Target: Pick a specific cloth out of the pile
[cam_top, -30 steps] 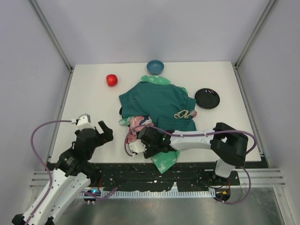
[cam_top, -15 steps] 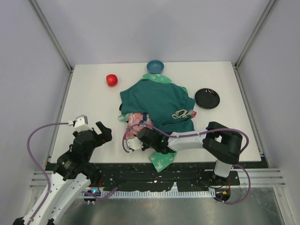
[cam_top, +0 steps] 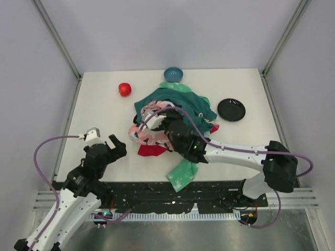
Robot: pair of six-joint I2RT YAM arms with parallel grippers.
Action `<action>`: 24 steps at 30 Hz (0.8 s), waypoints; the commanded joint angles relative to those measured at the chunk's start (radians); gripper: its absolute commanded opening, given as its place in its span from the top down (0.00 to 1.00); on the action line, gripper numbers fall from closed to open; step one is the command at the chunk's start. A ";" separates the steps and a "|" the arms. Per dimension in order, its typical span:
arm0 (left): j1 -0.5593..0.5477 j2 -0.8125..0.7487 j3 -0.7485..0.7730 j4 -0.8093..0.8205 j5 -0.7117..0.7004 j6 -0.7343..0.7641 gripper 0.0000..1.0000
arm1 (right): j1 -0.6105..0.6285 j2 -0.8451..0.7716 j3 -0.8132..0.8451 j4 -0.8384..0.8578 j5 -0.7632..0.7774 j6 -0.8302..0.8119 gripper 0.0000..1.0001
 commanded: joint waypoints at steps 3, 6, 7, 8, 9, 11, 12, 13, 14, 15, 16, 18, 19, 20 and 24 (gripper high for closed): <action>0.001 0.071 -0.026 0.145 0.028 -0.059 0.00 | -0.187 -0.107 0.072 0.033 0.011 0.202 0.95; 0.002 0.137 -0.029 0.225 0.060 -0.069 0.00 | -0.246 -0.144 0.055 0.005 -0.004 0.291 0.95; 0.004 0.163 -0.025 0.242 0.066 -0.069 0.00 | -0.276 -0.150 0.054 -0.030 -0.012 0.339 0.94; 0.009 0.197 -0.016 0.254 0.071 -0.071 0.00 | -0.289 -0.159 0.054 -0.052 -0.021 0.360 0.95; 0.018 0.229 -0.006 0.266 0.080 -0.071 0.00 | -0.315 -0.164 0.052 -0.100 -0.046 0.403 0.95; 0.047 0.298 0.004 0.306 0.124 -0.080 0.00 | -0.347 -0.173 0.045 -0.150 -0.079 0.468 0.95; 0.068 0.340 0.009 0.340 0.159 -0.074 0.00 | -0.361 -0.172 0.041 -0.170 -0.098 0.488 0.95; 0.094 0.378 0.014 0.364 0.184 -0.074 0.00 | -0.381 -0.170 0.029 -0.176 -0.107 0.511 0.95; 0.125 0.419 0.018 0.387 0.210 -0.076 0.00 | -0.389 -0.167 0.025 -0.185 -0.109 0.523 0.95; 0.166 0.458 0.026 0.413 0.239 -0.079 0.00 | -0.399 -0.167 0.017 -0.191 -0.104 0.537 0.95; 0.208 0.504 0.038 0.439 0.271 -0.079 0.00 | -0.410 -0.166 0.011 -0.190 -0.097 0.549 0.95; 0.298 0.605 0.061 0.513 0.369 -0.069 0.01 | -0.422 -0.175 -0.029 -0.184 -0.103 0.568 0.95; 0.326 0.669 0.085 0.538 0.418 -0.068 0.01 | -0.427 -0.182 -0.035 -0.184 -0.106 0.577 0.95; 0.361 0.726 0.110 0.568 0.475 -0.059 0.04 | -0.433 -0.182 -0.050 -0.188 -0.124 0.589 0.94; 0.410 1.003 0.272 0.599 0.578 -0.023 0.13 | -0.442 -0.193 -0.083 -0.213 -0.168 0.634 0.95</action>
